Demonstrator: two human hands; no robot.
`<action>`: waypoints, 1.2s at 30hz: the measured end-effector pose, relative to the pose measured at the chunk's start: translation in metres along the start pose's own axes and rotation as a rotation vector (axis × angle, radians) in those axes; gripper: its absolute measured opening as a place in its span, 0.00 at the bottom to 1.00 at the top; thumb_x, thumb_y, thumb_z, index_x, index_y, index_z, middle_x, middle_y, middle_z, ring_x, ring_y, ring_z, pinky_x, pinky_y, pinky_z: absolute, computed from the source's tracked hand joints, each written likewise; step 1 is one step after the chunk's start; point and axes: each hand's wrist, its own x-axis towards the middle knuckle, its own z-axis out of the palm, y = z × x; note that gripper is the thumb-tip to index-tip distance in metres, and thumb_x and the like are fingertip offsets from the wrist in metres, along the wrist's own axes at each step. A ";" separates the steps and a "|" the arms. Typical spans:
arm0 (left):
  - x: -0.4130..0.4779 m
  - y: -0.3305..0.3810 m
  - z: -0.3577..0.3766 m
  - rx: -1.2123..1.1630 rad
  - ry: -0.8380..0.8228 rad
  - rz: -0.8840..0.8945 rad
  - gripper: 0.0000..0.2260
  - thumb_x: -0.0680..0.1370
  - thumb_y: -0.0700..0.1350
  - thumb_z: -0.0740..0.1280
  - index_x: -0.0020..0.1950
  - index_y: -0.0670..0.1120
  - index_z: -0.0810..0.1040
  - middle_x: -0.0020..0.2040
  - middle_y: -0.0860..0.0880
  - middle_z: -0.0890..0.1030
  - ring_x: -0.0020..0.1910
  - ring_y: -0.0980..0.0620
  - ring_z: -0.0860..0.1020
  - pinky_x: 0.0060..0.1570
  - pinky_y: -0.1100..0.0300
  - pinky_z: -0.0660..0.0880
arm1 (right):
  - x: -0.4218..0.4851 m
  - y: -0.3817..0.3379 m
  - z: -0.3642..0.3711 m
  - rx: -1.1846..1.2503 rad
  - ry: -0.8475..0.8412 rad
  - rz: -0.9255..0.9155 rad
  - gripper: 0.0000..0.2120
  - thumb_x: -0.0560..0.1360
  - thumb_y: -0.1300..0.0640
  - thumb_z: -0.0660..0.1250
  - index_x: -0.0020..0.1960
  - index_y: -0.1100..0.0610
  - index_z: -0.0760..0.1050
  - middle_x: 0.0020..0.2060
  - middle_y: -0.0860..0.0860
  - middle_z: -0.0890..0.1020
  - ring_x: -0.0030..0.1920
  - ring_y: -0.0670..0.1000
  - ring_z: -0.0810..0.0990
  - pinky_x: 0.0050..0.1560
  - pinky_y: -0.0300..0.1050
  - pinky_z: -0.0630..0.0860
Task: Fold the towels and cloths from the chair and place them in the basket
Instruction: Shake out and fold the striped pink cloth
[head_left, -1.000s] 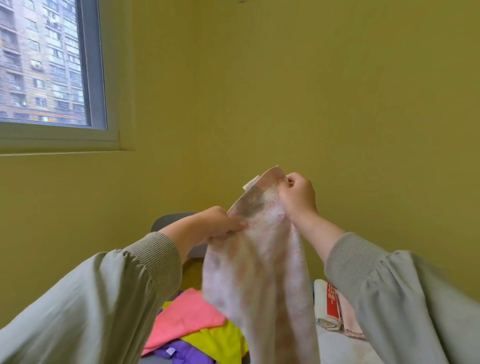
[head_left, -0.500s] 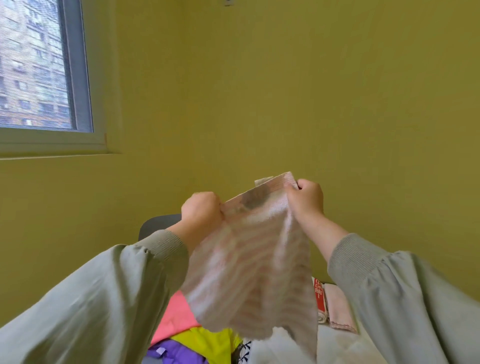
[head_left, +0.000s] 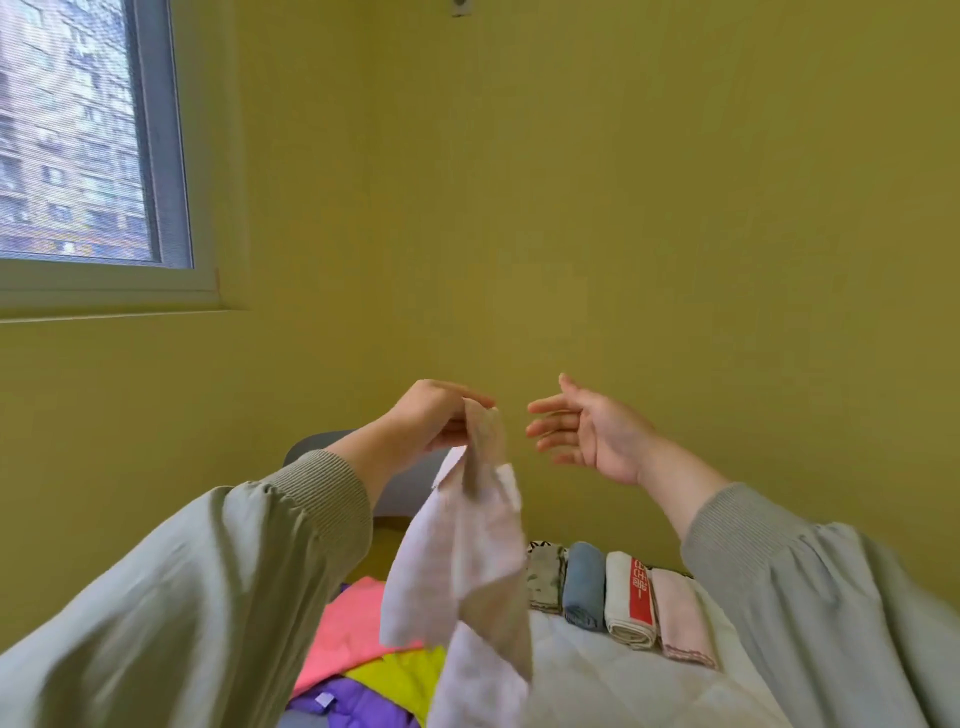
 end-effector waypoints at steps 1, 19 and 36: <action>-0.002 0.002 0.001 -0.053 -0.034 -0.011 0.14 0.77 0.33 0.56 0.45 0.38 0.82 0.37 0.45 0.81 0.32 0.53 0.79 0.32 0.65 0.77 | 0.006 0.002 -0.001 -0.104 0.097 -0.048 0.13 0.81 0.51 0.58 0.50 0.58 0.77 0.43 0.56 0.82 0.37 0.50 0.80 0.32 0.41 0.76; -0.006 0.006 0.005 0.617 -0.241 0.130 0.14 0.67 0.32 0.66 0.45 0.49 0.79 0.35 0.46 0.76 0.30 0.50 0.72 0.32 0.62 0.71 | 0.013 0.031 0.006 -0.453 -0.125 -0.019 0.04 0.69 0.66 0.71 0.39 0.60 0.77 0.37 0.55 0.78 0.41 0.51 0.77 0.47 0.45 0.73; 0.004 -0.091 -0.002 0.416 0.071 -0.062 0.12 0.80 0.40 0.62 0.62 0.46 0.79 0.54 0.48 0.80 0.49 0.54 0.77 0.46 0.63 0.73 | 0.022 0.025 0.006 -0.185 0.121 -0.063 0.08 0.60 0.64 0.64 0.30 0.56 0.65 0.28 0.54 0.69 0.27 0.52 0.68 0.30 0.42 0.66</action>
